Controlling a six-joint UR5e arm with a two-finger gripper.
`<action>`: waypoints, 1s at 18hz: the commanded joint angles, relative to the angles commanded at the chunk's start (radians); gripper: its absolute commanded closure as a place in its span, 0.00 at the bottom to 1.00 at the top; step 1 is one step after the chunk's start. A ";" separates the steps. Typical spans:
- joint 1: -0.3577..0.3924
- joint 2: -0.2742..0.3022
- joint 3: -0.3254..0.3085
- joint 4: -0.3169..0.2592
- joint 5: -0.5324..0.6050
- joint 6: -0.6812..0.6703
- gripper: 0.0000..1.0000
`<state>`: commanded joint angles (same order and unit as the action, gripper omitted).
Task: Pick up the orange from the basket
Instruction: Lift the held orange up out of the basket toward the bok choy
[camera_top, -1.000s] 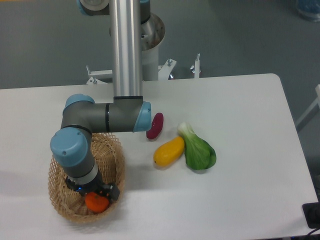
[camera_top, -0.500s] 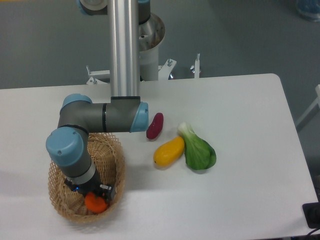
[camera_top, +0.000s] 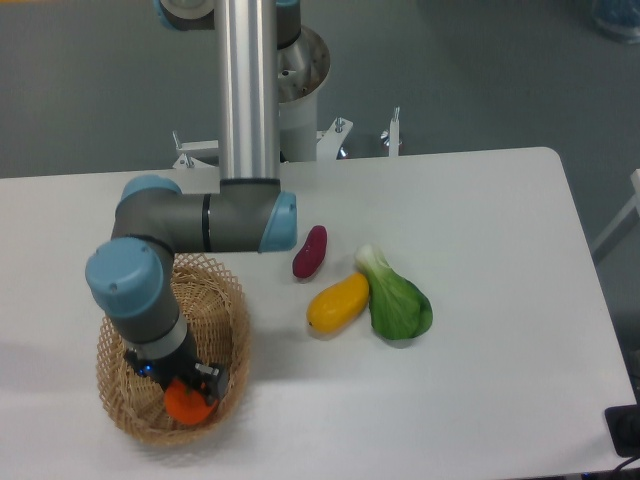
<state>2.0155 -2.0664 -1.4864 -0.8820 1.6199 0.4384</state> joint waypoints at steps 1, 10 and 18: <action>0.012 0.020 0.002 -0.002 -0.002 0.031 0.44; 0.233 0.146 0.086 -0.204 -0.123 0.316 0.44; 0.371 0.172 0.101 -0.296 -0.184 0.499 0.45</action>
<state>2.3868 -1.8945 -1.3852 -1.1781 1.4358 0.9371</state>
